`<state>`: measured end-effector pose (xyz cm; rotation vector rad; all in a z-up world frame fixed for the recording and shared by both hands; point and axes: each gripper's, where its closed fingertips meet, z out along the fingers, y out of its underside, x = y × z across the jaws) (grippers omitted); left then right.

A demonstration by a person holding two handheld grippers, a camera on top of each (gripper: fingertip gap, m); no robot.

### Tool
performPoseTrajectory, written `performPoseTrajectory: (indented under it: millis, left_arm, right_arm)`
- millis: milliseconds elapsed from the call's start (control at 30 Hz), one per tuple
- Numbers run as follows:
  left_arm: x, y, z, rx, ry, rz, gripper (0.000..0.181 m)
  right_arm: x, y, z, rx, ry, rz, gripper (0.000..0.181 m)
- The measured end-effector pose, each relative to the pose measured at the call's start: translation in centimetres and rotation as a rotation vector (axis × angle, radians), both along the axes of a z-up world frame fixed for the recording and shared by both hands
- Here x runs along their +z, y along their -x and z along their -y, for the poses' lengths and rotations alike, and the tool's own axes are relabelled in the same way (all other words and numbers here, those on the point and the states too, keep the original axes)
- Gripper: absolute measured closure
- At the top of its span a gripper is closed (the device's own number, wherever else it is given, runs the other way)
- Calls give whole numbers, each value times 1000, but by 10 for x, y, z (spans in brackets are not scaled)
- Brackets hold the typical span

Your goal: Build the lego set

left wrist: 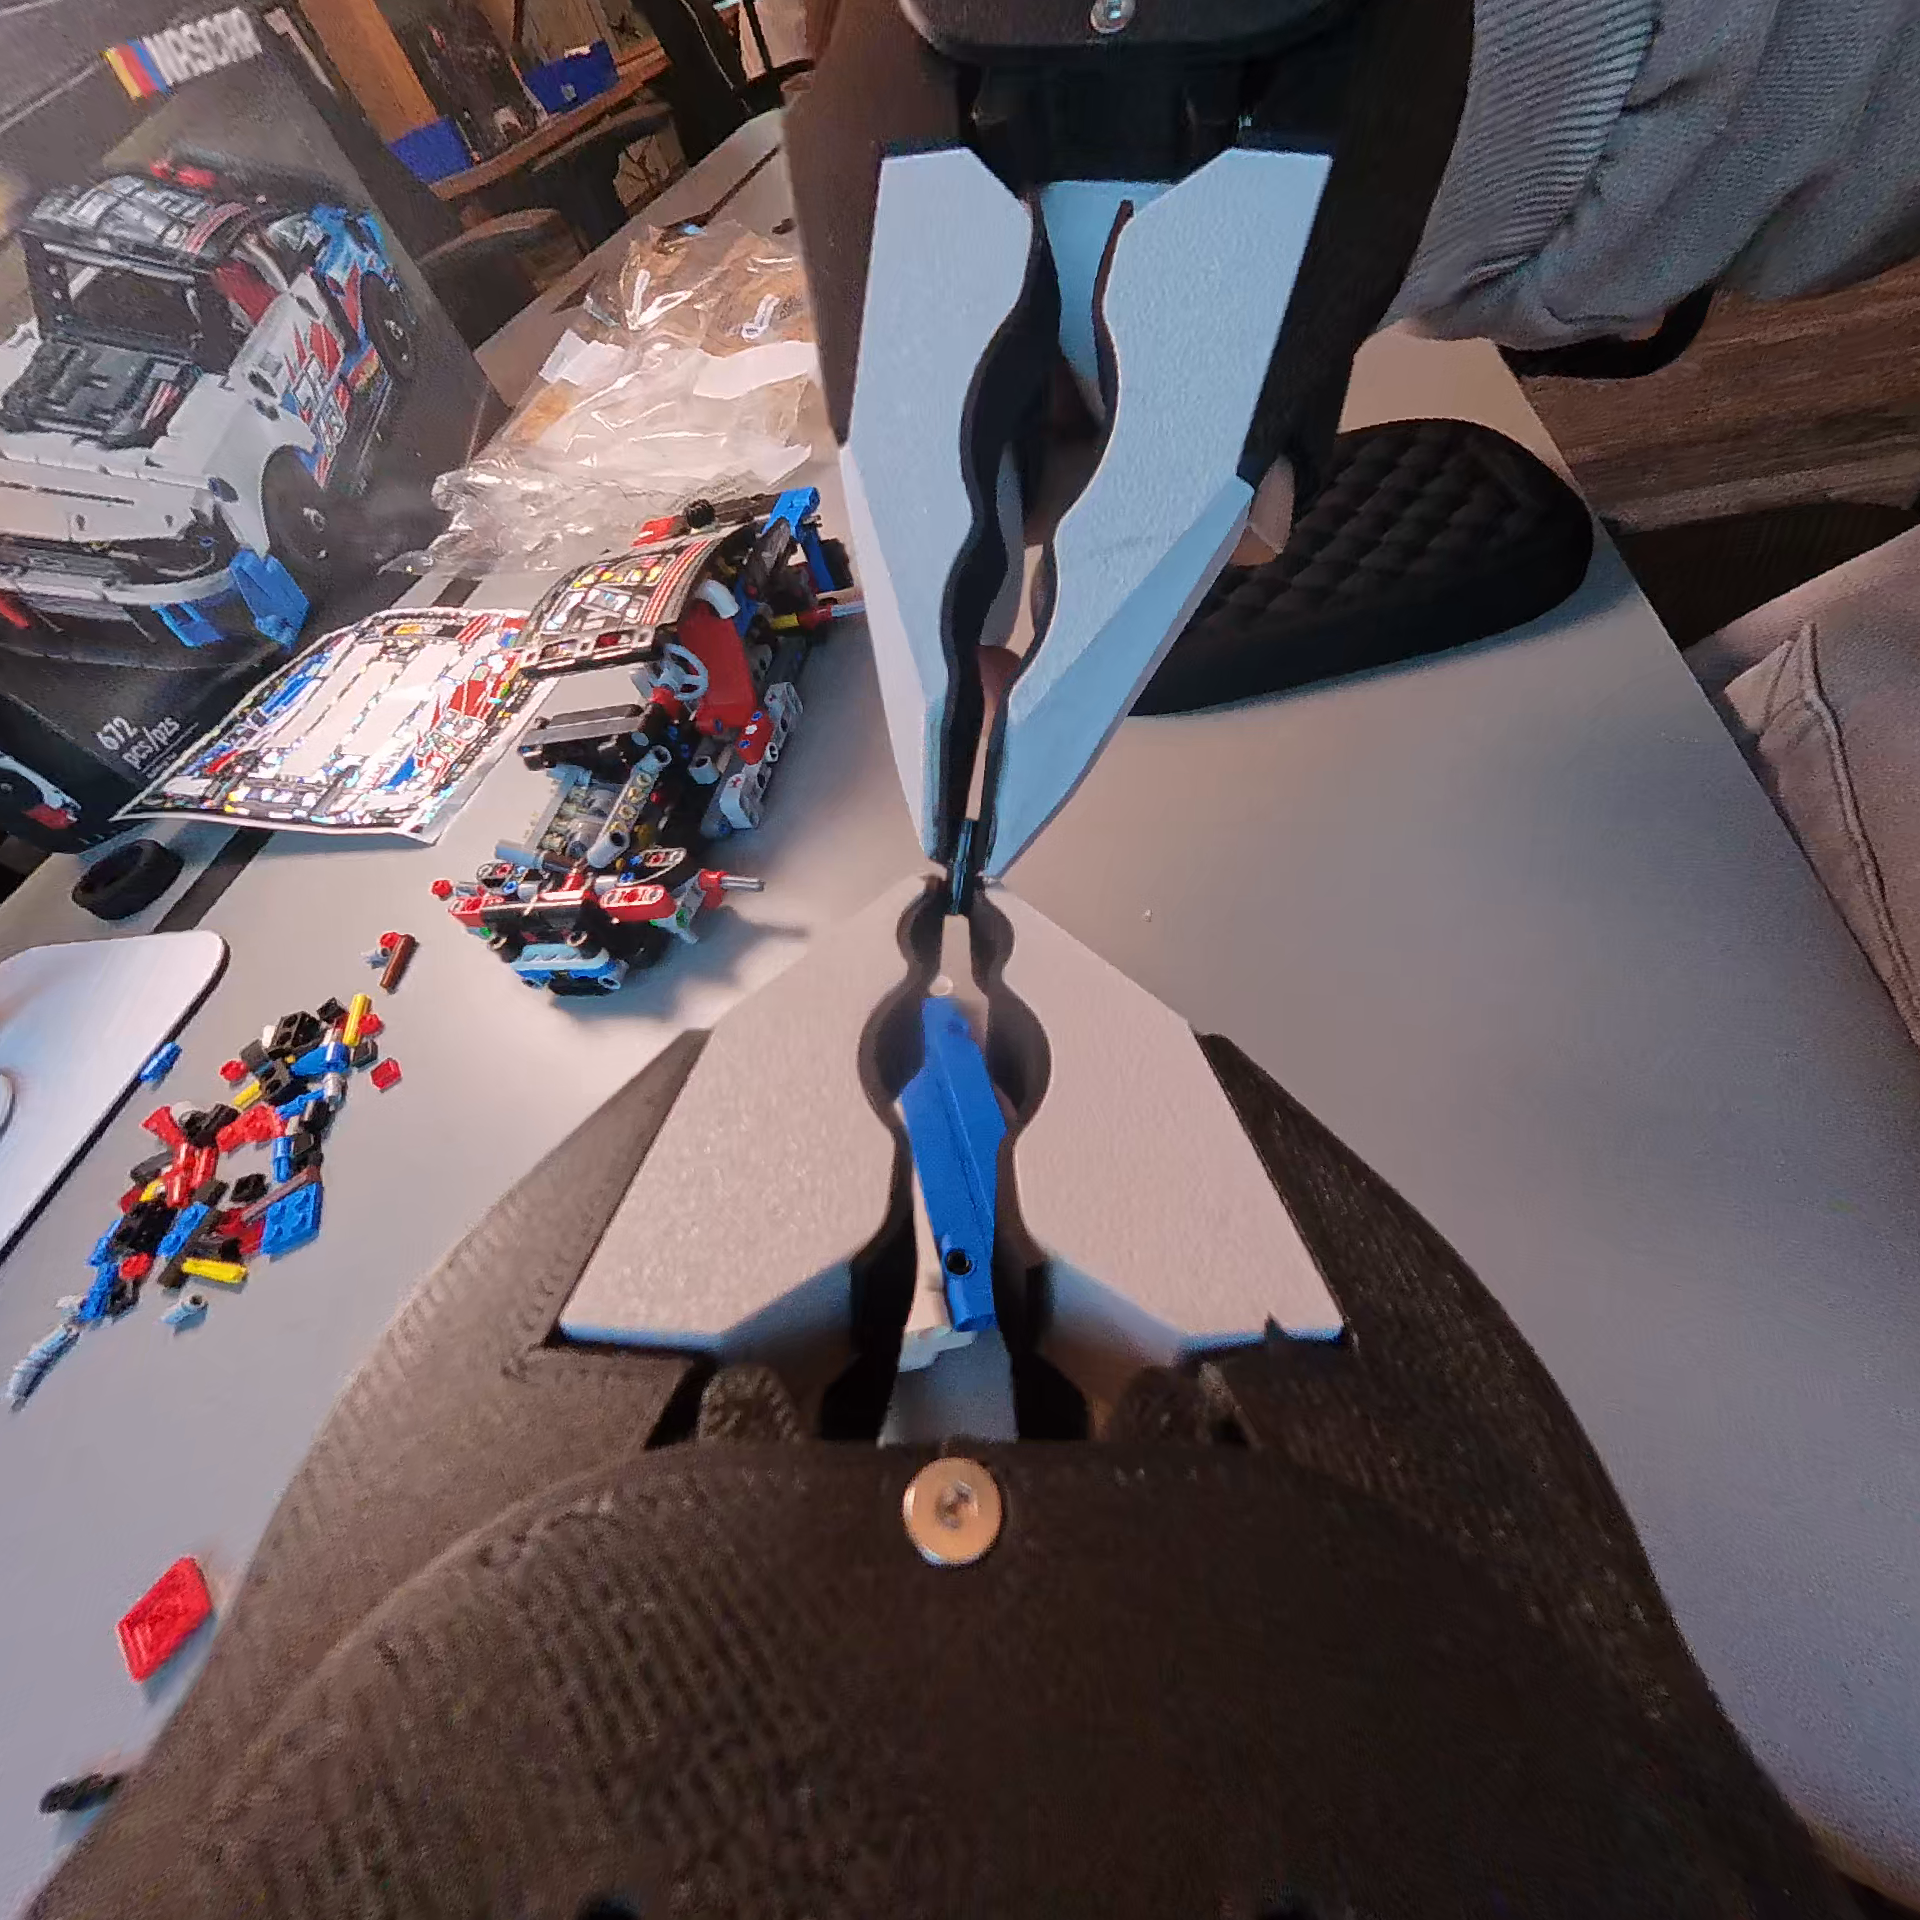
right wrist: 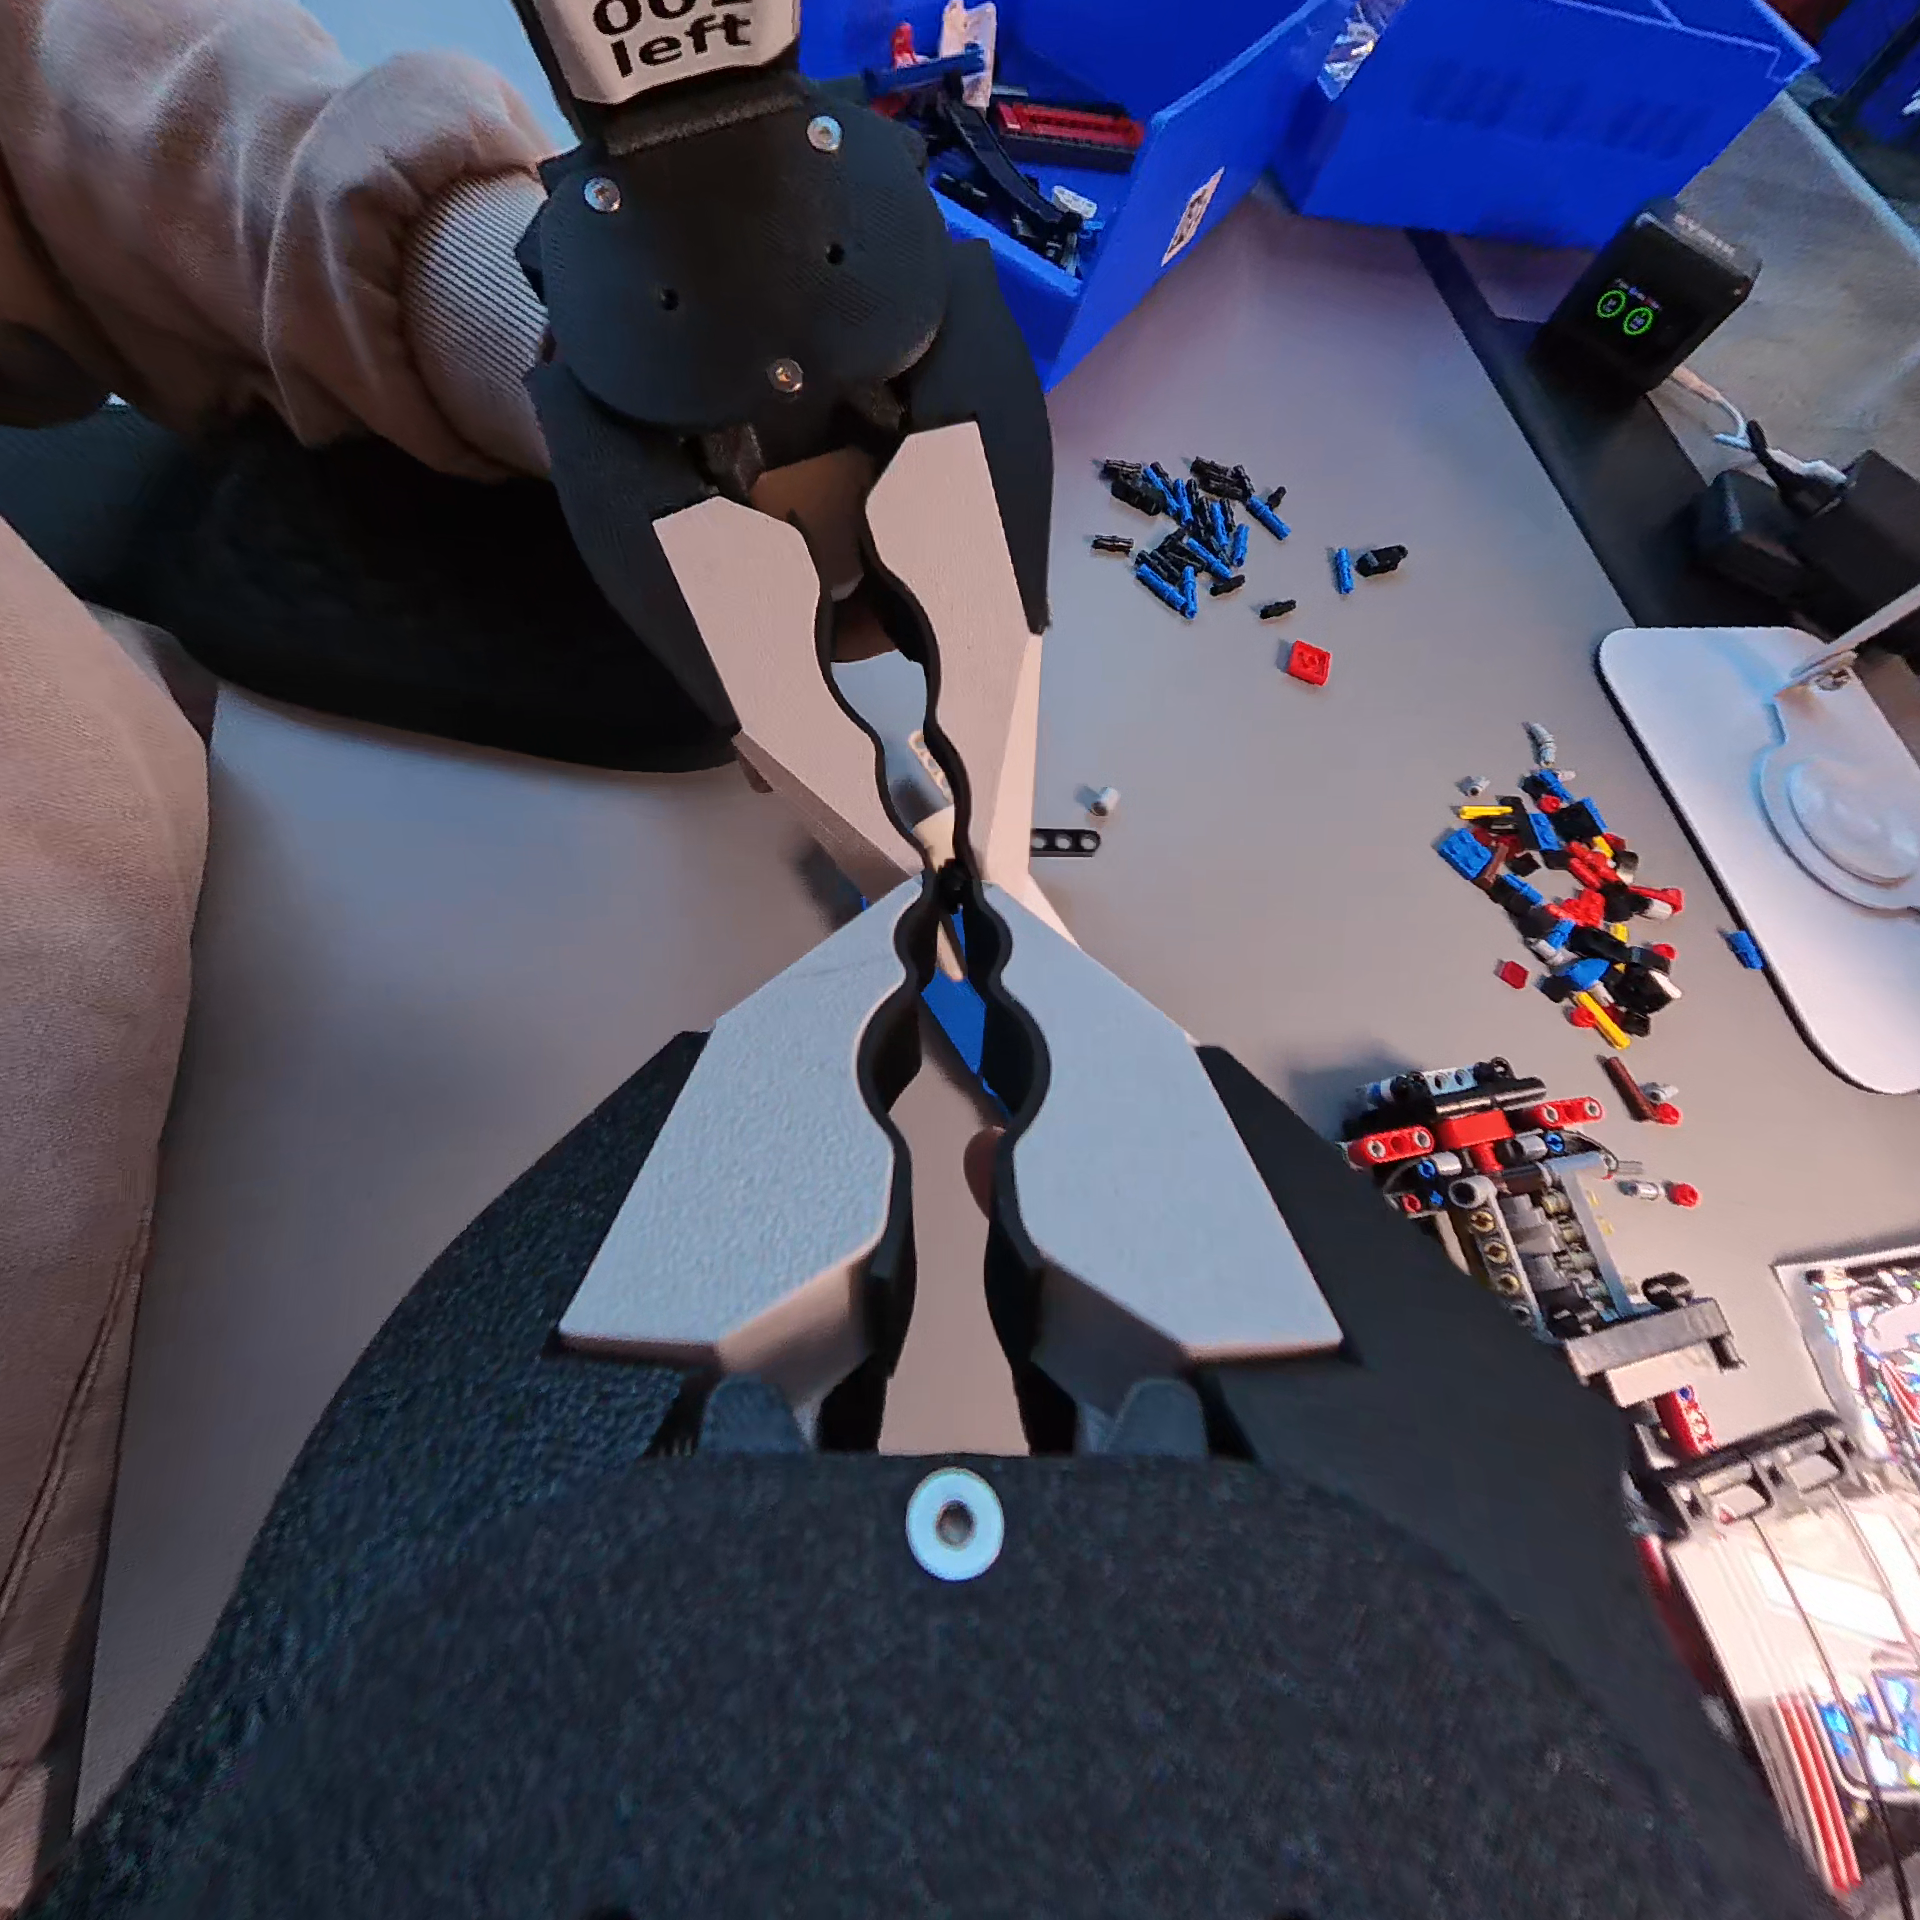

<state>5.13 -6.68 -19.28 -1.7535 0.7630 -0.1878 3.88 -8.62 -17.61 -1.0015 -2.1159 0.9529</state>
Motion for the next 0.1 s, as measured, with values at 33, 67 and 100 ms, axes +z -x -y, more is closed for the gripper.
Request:
performPoseTrajectory:
  millis: [33, 67, 100]
  left_arm:
    - [0, 8, -3, 41, 12, 16, 170]
    - [-2, 19, -6, 80, 44, 31, 147]
    - [-6, 29, -8, 106, 98, 53, 136]
  right_arm:
    - [1, 3, -5, -26, -7, -1, 179]
    - [1, 4, -10, -46, -11, 11, 179]
    - [-1, 5, -18, -74, -19, 33, 179]
